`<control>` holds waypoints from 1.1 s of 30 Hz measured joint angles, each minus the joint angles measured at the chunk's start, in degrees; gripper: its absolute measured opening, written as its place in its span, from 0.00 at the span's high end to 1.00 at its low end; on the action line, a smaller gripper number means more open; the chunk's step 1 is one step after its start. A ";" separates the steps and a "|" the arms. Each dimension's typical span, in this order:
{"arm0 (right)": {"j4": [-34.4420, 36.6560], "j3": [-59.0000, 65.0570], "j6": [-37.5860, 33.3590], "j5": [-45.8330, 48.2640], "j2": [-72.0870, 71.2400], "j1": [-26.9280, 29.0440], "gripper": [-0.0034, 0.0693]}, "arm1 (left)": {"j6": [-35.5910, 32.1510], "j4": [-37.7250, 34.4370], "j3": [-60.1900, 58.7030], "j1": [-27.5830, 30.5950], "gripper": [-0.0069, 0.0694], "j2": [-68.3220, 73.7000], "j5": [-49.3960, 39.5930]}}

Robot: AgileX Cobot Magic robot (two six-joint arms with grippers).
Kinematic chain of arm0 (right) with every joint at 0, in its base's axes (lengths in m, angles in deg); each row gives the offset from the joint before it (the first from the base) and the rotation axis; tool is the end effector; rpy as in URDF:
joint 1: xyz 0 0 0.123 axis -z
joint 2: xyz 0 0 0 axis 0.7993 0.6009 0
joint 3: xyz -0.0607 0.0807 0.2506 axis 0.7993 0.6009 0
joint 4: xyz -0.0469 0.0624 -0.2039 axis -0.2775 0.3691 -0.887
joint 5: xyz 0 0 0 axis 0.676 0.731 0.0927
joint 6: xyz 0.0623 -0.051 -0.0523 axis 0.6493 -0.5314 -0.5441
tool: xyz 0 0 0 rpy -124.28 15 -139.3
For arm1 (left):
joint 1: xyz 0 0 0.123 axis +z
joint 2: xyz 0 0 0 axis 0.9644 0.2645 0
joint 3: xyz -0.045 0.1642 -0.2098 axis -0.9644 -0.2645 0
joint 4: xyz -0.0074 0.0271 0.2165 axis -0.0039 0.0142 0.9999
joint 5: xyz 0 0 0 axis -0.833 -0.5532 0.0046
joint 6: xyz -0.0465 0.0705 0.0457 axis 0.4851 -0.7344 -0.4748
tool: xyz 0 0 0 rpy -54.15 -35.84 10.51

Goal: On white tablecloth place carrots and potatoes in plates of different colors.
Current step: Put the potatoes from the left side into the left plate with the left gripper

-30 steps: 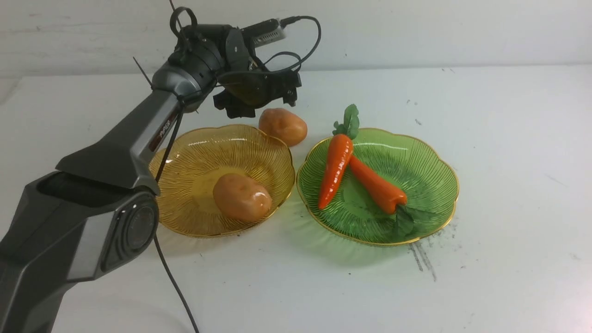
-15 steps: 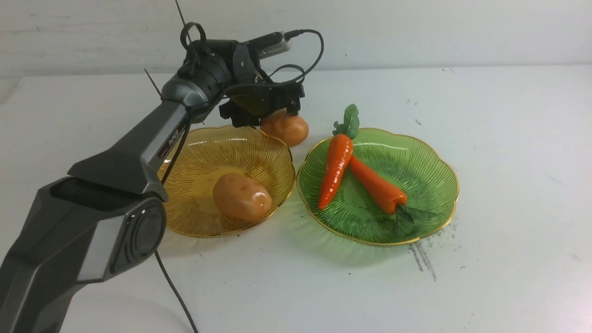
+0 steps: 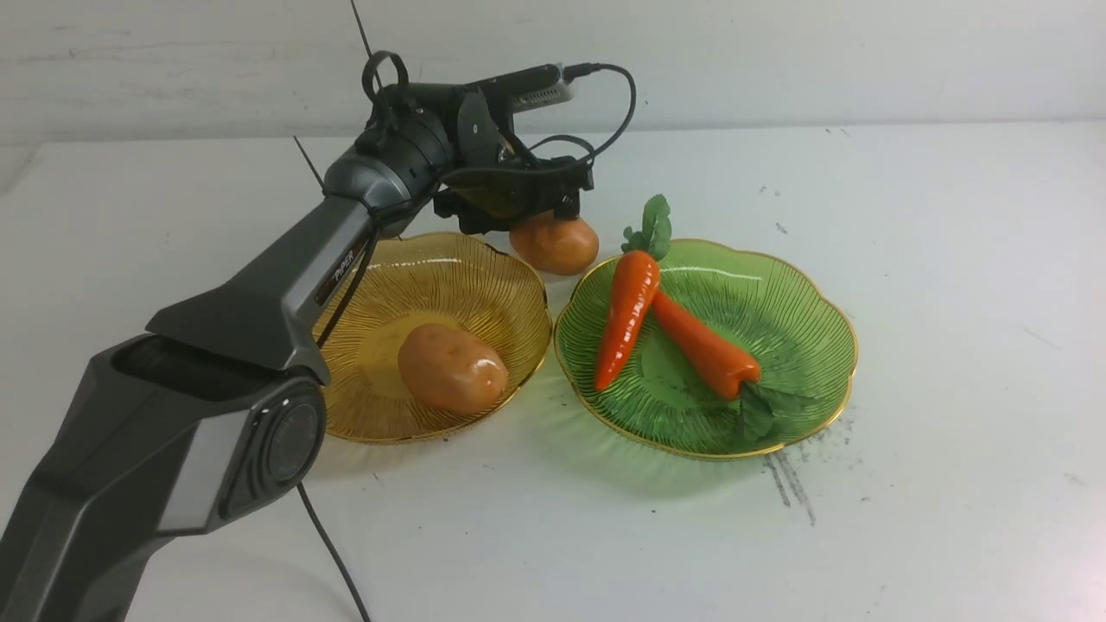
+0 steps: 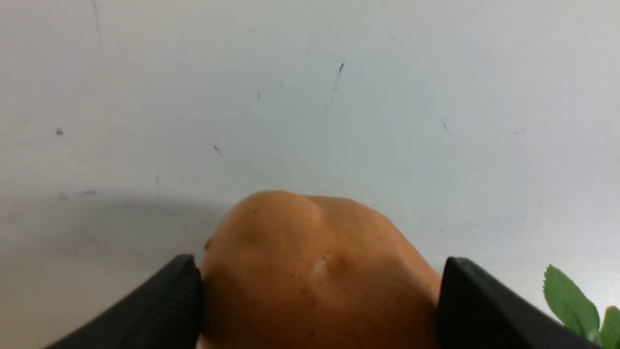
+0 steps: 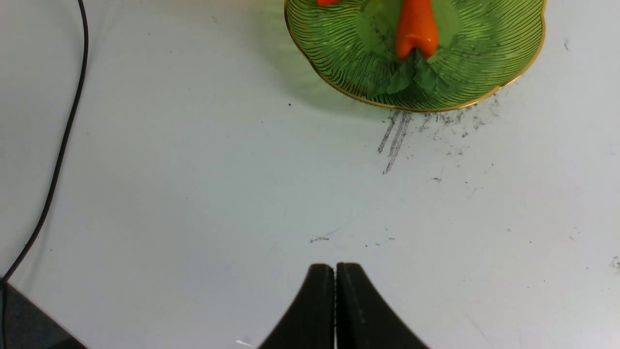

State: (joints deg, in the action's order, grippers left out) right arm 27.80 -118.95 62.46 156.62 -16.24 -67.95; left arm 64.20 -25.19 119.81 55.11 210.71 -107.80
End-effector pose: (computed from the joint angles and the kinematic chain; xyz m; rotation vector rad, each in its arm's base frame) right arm 0.0764 0.0468 0.3498 -0.6674 2.4177 0.3675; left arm 0.5021 -0.1872 0.1713 0.0128 2.4288 -0.4336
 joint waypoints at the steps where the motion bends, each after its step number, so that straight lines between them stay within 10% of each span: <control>1: 0.00 0.00 0.00 0.00 0.00 0.00 0.96 | -0.04 0.00 0.00 0.00 0.15 0.00 0.00; 22: 0.00 0.00 -0.19 0.00 0.00 0.00 0.96 | -0.40 3.59 4.98 0.00 0.16 -1.99 -1.72; 33: 0.11 0.00 -0.19 -0.21 0.00 0.00 0.96 | -3.65 9.35 12.85 0.00 0.16 -7.91 -22.83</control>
State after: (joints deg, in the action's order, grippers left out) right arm 27.91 -118.95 62.27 156.40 -16.24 -67.95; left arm 60.55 -15.84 132.66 55.11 202.79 -130.62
